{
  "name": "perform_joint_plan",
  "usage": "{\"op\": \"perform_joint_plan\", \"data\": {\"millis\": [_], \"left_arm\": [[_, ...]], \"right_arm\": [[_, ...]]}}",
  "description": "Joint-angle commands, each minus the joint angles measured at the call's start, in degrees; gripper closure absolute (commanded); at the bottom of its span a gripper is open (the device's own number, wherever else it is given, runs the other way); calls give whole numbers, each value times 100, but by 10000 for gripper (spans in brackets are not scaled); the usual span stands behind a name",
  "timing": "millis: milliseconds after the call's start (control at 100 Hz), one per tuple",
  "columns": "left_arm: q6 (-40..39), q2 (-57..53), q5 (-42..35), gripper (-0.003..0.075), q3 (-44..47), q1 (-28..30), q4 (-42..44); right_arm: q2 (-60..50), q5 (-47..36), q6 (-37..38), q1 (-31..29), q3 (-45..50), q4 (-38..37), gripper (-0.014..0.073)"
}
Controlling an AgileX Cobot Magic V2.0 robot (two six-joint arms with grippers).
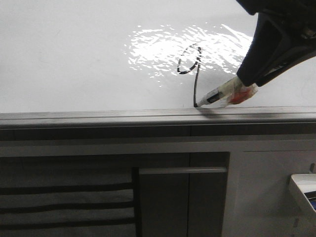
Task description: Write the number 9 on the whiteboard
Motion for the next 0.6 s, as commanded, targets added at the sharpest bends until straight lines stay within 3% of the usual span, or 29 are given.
{"op": "perform_joint_plan", "data": {"millis": [0, 130, 270, 450, 590], "left_arm": [[709, -9, -77, 365, -176, -11, -628], [1785, 273, 476, 365, -400, -293, -1226], [2111, 790, 559, 365, -709, -1078, -1285], [2187, 1600, 185, 365, -1226, -2220, -1092], [2187, 2272, -99, 365, -1661, -2890, -628]], "right_arm": [[-304, -196, -228, 9, -319, -16, 645], [-614, 386, -1580, 340, -643, -16, 645], [-875, 654, -2906, 753, -738, -16, 645], [-989, 791, -3600, 1054, -747, -16, 645], [-989, 908, -3670, 1132, -747, -16, 645]]}}
